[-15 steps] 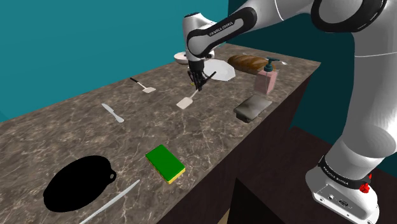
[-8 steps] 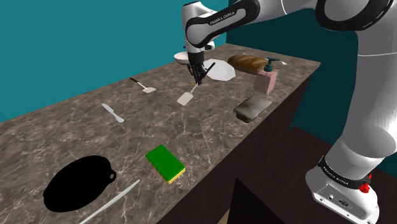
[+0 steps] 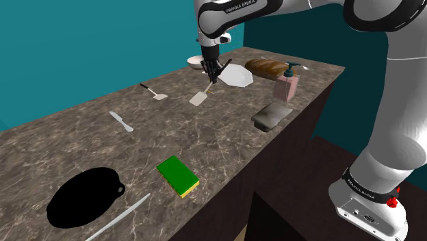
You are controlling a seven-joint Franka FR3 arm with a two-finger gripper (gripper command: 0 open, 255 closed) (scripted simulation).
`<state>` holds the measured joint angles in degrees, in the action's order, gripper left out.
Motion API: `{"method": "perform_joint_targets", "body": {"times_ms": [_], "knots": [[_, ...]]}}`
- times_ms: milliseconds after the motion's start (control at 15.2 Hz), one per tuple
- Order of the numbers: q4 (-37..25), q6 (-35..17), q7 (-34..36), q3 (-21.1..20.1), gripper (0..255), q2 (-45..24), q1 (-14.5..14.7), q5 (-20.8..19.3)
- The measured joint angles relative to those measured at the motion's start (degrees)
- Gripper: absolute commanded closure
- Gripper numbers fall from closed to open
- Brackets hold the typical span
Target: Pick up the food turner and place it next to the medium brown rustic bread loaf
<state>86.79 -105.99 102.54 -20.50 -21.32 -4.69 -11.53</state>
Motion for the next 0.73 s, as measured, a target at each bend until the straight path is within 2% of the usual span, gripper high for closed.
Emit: {"method": "perform_joint_targets", "body": {"times_ms": [396, 726], "knots": [[-4.3, 4.4, -0.5, -0.1, 255, 0.2, 0.3, 0.2], [1.7, 2.5, -4.9, 0.8, 255, 4.8, -3.6, 2.0]]}}
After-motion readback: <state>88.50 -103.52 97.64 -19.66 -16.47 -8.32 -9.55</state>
